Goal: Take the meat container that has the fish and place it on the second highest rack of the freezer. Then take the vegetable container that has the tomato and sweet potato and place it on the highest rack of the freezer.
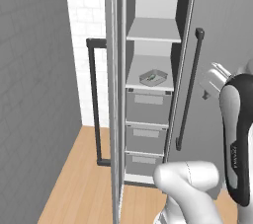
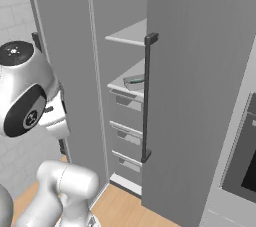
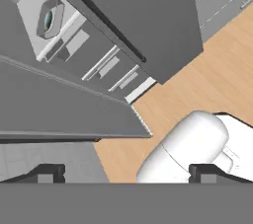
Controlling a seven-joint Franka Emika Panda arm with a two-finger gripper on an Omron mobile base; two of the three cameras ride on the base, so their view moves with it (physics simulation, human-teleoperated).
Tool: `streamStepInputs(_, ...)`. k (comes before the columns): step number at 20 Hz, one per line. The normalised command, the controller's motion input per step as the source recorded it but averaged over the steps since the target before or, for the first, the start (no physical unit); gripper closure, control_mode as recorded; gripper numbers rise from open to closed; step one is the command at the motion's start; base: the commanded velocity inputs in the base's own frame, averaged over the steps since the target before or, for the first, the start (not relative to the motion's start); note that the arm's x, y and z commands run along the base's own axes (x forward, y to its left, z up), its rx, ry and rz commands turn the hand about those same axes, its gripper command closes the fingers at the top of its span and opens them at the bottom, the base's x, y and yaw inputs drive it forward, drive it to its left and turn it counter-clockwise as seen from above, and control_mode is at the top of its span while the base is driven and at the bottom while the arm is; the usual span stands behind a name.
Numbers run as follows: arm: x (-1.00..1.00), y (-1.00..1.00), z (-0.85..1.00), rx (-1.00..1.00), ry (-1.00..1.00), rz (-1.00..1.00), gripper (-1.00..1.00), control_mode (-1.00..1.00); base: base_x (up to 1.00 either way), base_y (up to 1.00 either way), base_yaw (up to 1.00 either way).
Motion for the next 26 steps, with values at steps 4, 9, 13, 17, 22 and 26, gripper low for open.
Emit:
streamStepInputs(4, -1.0, -0.06, 0.41, -0.01, 0.0, 0.48, -1.0, -1.0, 0.0, 0.0, 0.0)
streamStepInputs(9, -0.98, 0.0, 0.25, -0.15, 0.0, 0.5, -1.0, -1.0, 0.0, 0.0, 0.0)
streamStepInputs(13, -0.64, 0.0, 0.0, -0.34, -0.05, 0.33, -1.0, -1.0, 0.0, 0.0, 0.0)
streamStepInputs(17, -0.78, -0.09, 0.0, -0.33, -0.12, 0.24, -1.0, -1.0, 0.0, 0.0, 0.0)
streamStepInputs(22, -0.76, -0.2, 0.0, -0.31, -0.2, 0.15, -1.0, -1.0, 0.0, 0.0, 0.0)
streamStepInputs(26, -0.13, -0.09, 0.0, -0.03, -0.05, 0.0, -1.0, 1.0, -0.27, -0.42, 0.0)
